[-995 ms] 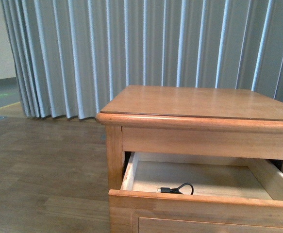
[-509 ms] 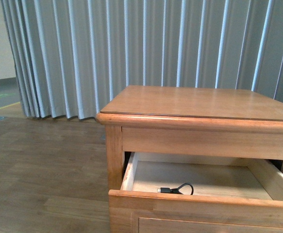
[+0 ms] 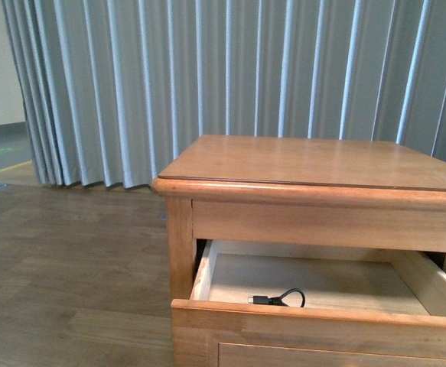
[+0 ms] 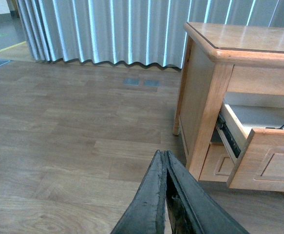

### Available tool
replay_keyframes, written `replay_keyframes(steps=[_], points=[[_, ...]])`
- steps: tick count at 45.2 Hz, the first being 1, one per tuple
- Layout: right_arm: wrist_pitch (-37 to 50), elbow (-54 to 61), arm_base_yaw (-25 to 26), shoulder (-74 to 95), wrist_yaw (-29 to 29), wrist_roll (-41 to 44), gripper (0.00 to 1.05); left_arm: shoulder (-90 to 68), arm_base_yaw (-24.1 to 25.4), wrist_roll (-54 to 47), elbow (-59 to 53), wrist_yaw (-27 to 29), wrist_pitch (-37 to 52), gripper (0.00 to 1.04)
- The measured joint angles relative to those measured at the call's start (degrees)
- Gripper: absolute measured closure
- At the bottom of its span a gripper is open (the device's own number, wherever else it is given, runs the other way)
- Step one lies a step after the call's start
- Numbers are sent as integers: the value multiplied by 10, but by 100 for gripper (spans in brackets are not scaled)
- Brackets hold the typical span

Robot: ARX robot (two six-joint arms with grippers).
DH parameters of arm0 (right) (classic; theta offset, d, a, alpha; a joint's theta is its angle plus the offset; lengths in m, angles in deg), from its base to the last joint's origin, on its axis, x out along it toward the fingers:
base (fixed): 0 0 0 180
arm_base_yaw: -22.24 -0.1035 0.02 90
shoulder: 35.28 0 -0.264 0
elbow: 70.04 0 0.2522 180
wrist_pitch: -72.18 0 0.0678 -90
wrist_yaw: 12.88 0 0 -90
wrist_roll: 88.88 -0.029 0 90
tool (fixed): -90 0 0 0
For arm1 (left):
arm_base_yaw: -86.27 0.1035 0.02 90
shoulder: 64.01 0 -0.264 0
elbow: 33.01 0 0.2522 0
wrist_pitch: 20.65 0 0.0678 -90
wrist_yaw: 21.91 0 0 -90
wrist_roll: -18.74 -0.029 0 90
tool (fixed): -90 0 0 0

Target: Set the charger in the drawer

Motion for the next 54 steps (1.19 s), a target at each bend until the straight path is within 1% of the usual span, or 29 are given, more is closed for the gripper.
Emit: replay_keyframes(steps=[5,6,18,21,22,23,25,26,28,31,35,42,47,54], points=[[0,0,0,0,0,0,8,0,0,0,0,0,0,101],[0,0,0,0,0,0,8,0,0,0,0,0,0,99],[0,0,0,0,0,0,8,0,0,0,0,0,0,55],[0,0,0,0,0,0,8,0,0,0,0,0,0,38],[0,0,0,0,0,0,8,0,0,0,0,0,0,35],[1,0,0,0,2,1,8,0,0,0,0,0,0,30],[50,11,9,17,57,15,8,0,0,0,0,0,0,19],[73,13,9,27,72,23,8,0,0,0,0,0,0,14],[90,12,0,45,75,35,8,0,0,0,0,0,0,5],[109,12,-24,86,54,60,8,0,0,-1,0,0,0,7],[147,10,-56,153,21,90,8,0,0,-1,0,0,0,6],[208,-6,-104,276,-17,138,8,0,0,-2,0,0,0,6],[239,-19,-127,365,-41,158,8,0,0,-1,0,0,0,6],[283,-42,-147,476,-57,167,8,0,0,-2,0,0,0,6]])
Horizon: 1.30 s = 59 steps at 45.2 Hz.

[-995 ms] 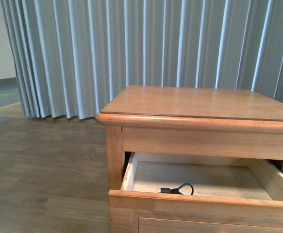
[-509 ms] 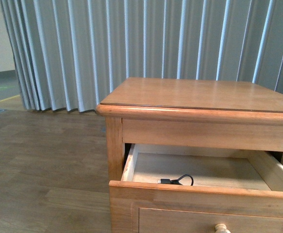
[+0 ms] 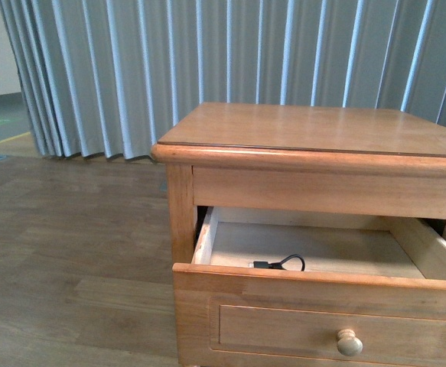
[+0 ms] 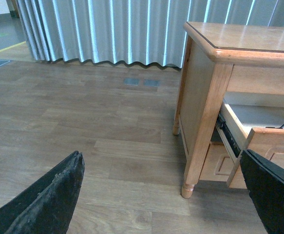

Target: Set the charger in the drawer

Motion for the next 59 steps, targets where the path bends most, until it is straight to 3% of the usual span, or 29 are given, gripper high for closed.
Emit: replay_keyframes(steps=[10,29,59], points=[[4,-63,-29,156,-22,-2,8,0,0,0,0,0,0,6],[40,-144,-90,295,-72,-16,8,0,0,0,0,0,0,6],[29,-309,-119,429,-122,-26,8,0,0,0,0,0,0,6]])
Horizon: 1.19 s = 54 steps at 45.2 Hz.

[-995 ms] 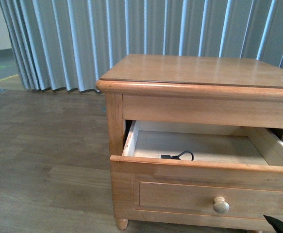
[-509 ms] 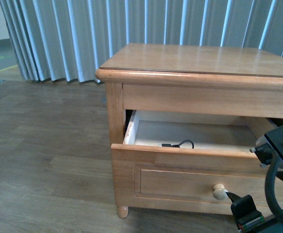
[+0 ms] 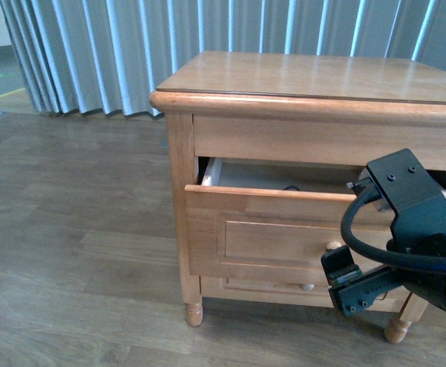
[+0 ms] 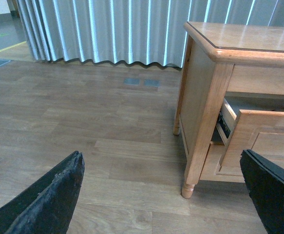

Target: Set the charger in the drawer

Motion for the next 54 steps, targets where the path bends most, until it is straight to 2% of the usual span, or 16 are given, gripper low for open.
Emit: replay_keyframes(steps=[29,46,54], points=[[-92,-220,-13,116,-46,-16,8,0,0,0,0,0,0,6],[-108,-238,-10,132,-52,-26,8,0,0,0,0,0,0,6],[-78,-193,-3,100,-35,-24,8,0,0,0,0,0,0,6]])
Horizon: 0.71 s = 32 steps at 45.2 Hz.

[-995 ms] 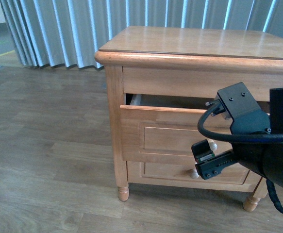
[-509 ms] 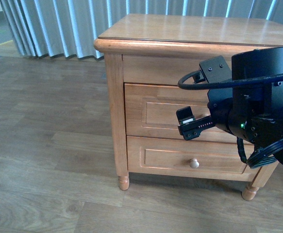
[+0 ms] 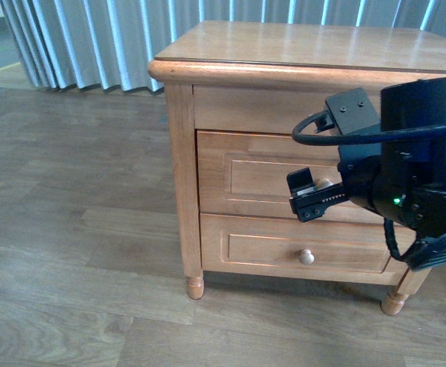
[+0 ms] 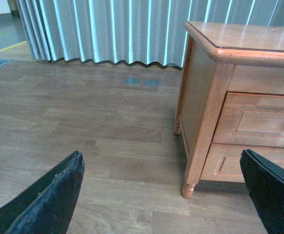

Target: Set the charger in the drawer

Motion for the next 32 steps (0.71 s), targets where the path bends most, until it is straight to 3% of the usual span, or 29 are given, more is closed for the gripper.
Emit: replay_keyframes(steps=[21,32], points=[[23,213,40,-209,64,-18,8,0,0,0,0,0,0,6],[-54,375,135,-452,143,-34,8,0,0,0,0,0,0,6]])
